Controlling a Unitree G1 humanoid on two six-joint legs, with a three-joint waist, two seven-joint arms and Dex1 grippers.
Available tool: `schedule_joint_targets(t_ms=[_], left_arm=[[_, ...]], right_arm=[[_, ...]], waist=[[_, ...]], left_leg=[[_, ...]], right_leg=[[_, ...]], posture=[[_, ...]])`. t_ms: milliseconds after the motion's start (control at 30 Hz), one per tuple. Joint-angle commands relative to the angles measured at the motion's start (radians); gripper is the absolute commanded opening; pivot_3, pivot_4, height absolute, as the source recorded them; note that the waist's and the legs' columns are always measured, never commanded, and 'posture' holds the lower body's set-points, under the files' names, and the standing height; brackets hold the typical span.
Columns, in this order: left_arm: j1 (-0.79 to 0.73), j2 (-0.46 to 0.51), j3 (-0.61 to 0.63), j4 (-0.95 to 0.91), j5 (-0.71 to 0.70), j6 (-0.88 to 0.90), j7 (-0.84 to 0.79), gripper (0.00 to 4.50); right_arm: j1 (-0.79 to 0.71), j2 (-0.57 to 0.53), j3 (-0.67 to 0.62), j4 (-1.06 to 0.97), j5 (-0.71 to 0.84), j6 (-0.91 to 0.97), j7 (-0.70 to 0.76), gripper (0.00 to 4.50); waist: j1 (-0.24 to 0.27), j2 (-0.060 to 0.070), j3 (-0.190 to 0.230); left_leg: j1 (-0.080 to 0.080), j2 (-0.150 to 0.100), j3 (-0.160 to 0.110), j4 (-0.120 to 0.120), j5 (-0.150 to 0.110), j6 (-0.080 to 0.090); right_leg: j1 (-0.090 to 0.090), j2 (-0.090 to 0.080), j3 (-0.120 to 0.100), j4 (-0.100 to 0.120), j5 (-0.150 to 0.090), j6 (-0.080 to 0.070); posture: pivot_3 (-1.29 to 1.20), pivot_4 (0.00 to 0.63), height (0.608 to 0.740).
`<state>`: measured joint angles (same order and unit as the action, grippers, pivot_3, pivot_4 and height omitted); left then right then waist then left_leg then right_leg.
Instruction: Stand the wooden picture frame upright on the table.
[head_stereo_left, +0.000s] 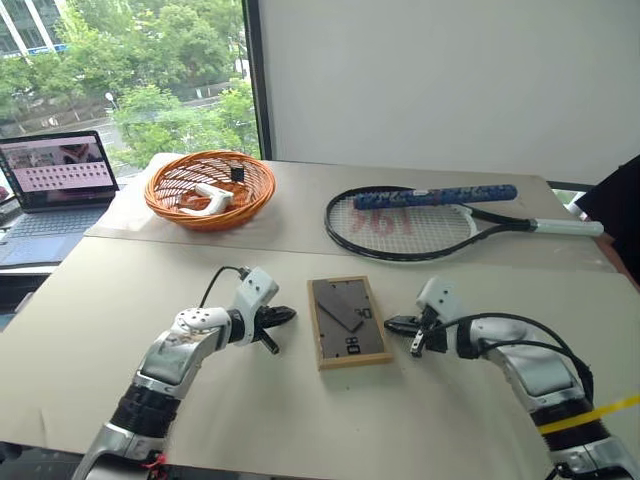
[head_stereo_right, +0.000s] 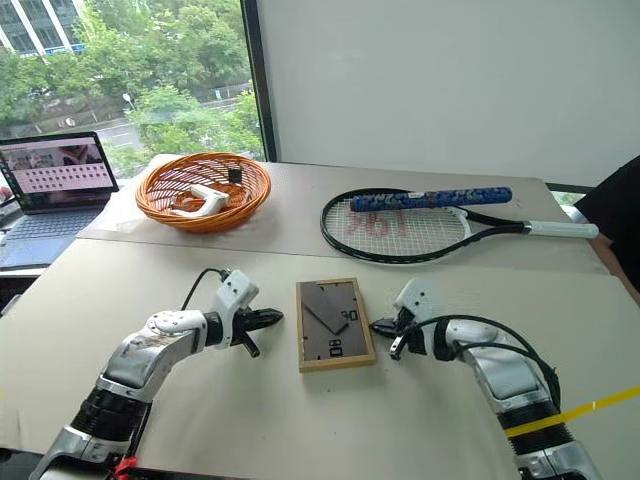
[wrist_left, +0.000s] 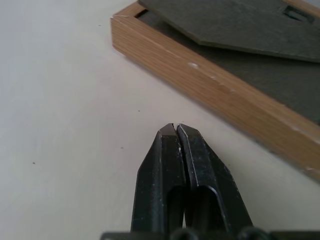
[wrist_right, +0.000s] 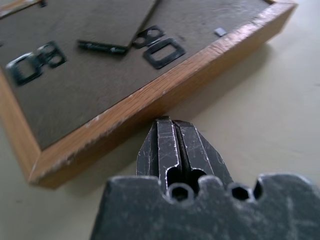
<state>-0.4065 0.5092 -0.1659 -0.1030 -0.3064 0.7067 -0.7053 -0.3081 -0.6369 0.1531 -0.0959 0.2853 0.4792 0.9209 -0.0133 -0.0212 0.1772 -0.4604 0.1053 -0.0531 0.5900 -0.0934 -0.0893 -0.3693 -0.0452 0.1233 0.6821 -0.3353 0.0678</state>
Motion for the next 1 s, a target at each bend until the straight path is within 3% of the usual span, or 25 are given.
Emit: schedule_joint_targets(t_ms=[33,233,600,833,933,1000], left_arm=[[0.054,0.03,-0.005,-0.038,-0.01,0.046,-0.024,0.06],[0.092,0.079,0.008,-0.035,-0.008,0.047,-0.046,0.06],[0.088,0.077,0.023,-0.015,0.002,0.06,-0.033,0.06],[0.067,0.057,0.285,-0.019,-0.179,0.25,0.023,0.06],[0.021,0.088,0.428,-0.017,-0.347,0.483,-0.007,0.72],[-0.004,0.117,0.485,-0.015,-0.449,0.657,-0.037,1.54]], right_arm=[[0.048,-0.016,-0.032,-0.122,0.049,0.051,0.007,0.0],[0.085,-0.026,-0.051,-0.185,0.068,0.094,-0.014,0.0],[0.077,-0.009,0.007,-0.216,0.059,0.143,-0.047,0.0],[0.087,-0.106,-0.144,-0.145,0.056,0.034,-0.025,0.0],[0.076,-0.128,-0.192,-0.122,0.066,-0.061,0.017,0.0],[0.063,-0.12,-0.196,-0.104,0.043,-0.161,0.034,0.0]], waist=[[0.0,0.0,0.0],[-0.01,0.0,0.0],[-0.012,0.0,-0.001],[-0.015,0.0,0.0],[-0.022,-0.001,0.0],[-0.025,-0.001,0.0]], left_leg=[[0.0,0.0,0.0,0.0,0.0,0.0],[0.003,0.0,0.0,0.0,0.0,0.0],[0.003,0.0,0.0,0.0,0.0,0.0],[0.003,0.0,0.0,0.0,0.0,0.0],[0.003,0.0,0.0,0.0,0.0,0.0],[0.002,0.0,0.0,-0.001,0.0,0.0]], right_leg=[[0.0,0.0,0.0,0.0,0.0,0.0],[0.001,0.0,0.0,0.0,0.0,0.0],[0.001,0.0,0.0,0.0,-0.003,0.005],[0.001,0.0,0.0,0.0,-0.003,0.006],[0.0,0.0,0.0,0.001,-0.004,0.007],[0.0,0.0,0.0,0.001,-0.004,0.007]], posture=[[0.0,0.15,0.697],[0.0,0.15,0.697],[0.0,0.15,0.697],[0.0,0.15,0.697],[0.0,0.15,0.697],[0.0,0.15,0.697]])
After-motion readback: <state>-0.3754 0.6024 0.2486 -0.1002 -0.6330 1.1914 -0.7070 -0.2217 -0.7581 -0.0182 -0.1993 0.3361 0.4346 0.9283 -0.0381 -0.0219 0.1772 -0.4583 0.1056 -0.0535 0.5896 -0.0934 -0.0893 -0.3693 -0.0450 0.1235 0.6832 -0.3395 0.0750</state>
